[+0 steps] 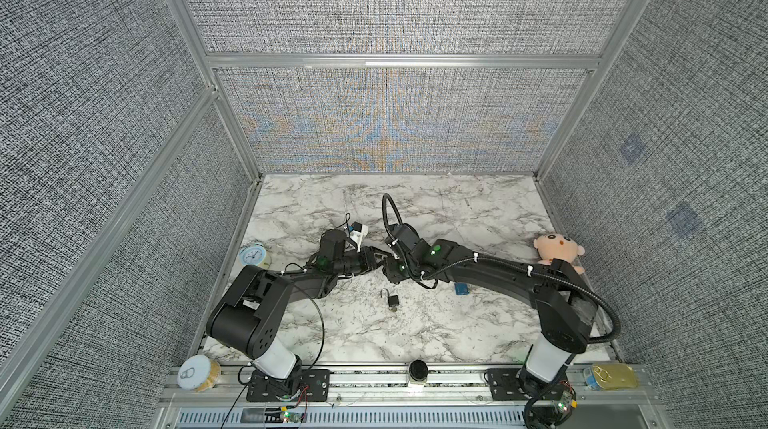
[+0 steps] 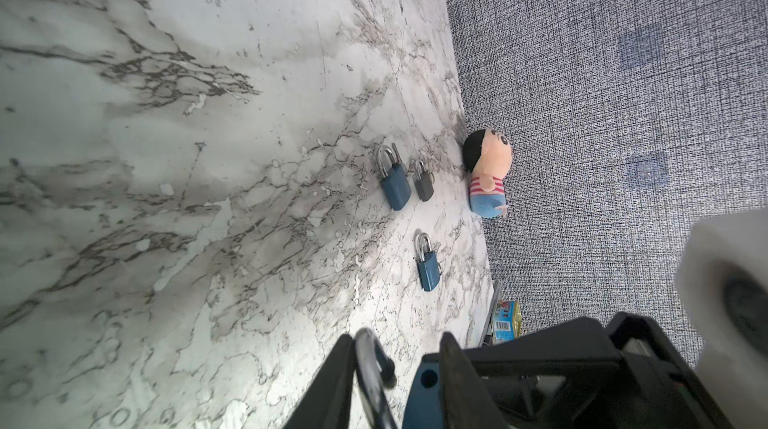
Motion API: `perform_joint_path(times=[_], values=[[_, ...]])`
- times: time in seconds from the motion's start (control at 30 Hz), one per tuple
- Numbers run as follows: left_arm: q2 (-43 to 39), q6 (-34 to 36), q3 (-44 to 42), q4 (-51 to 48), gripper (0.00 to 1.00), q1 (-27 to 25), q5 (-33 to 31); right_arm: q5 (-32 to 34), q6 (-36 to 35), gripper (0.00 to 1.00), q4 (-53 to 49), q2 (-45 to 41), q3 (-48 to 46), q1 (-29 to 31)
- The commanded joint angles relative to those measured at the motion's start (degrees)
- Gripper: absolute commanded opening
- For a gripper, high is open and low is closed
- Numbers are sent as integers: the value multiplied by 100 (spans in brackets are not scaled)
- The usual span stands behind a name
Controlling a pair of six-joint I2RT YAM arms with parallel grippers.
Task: Lock with the key
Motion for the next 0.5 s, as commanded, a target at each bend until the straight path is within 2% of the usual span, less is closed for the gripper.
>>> perform_joint_path(times=[0.0,0.3,0.43,0.47], values=[[59,-77,27,352,29,-18,145,23,-35,38,177,-54,61,6],[231,-217,-23,651,0,-35,254,-133,-71,39,430,-56,-61,15],[215,-324,-87,804,0,-36,272,-196,-59,40,529,-25,-103,7],[187,-343,-91,806,0,-36,263,-229,-68,47,588,-42,-142,6]])
